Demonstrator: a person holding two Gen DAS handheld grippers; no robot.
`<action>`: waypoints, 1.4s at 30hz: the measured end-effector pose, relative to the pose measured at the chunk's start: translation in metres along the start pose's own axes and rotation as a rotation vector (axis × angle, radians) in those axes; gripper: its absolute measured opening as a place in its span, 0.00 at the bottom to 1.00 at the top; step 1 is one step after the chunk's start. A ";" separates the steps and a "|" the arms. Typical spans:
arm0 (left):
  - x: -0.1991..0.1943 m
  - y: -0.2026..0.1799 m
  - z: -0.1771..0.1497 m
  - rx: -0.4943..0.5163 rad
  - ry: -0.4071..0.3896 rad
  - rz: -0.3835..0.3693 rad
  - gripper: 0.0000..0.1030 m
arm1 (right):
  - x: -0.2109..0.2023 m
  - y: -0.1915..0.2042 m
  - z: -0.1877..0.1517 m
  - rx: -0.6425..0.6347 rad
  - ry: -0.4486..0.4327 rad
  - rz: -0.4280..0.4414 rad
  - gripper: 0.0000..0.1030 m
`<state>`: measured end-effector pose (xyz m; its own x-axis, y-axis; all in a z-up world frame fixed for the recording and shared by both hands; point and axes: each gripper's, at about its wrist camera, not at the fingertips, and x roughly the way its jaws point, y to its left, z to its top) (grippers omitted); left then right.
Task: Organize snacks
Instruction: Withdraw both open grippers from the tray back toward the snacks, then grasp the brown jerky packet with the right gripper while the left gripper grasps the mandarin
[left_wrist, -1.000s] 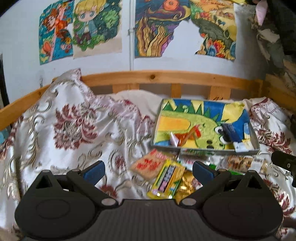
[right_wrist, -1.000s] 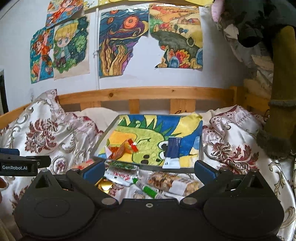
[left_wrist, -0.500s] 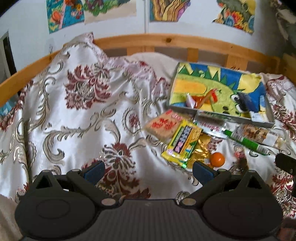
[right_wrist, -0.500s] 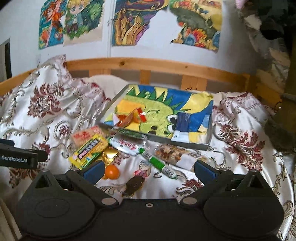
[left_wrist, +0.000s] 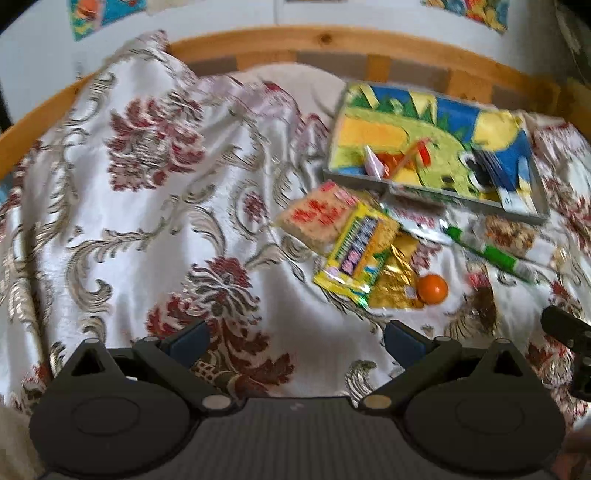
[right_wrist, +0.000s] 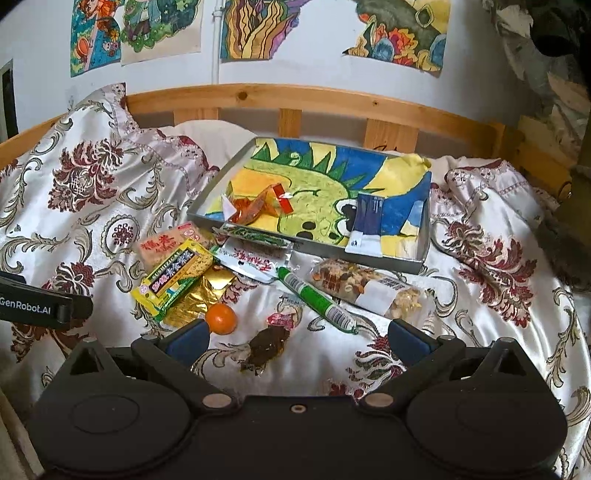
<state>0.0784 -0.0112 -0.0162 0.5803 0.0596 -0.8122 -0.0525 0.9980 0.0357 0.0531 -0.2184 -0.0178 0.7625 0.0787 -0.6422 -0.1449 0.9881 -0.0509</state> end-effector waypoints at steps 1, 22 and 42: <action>0.002 0.000 0.002 0.018 0.014 -0.008 0.99 | 0.001 0.001 0.000 -0.003 0.006 0.000 0.99; 0.078 -0.020 0.042 0.220 0.188 -0.310 0.99 | 0.047 0.009 0.003 -0.040 0.146 0.073 0.99; 0.111 -0.056 0.054 0.320 0.090 -0.520 0.92 | 0.085 0.018 -0.008 -0.022 0.174 0.036 0.71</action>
<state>0.1896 -0.0592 -0.0769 0.3932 -0.4246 -0.8156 0.4733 0.8539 -0.2164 0.1104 -0.1954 -0.0798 0.6358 0.0885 -0.7668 -0.1860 0.9817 -0.0409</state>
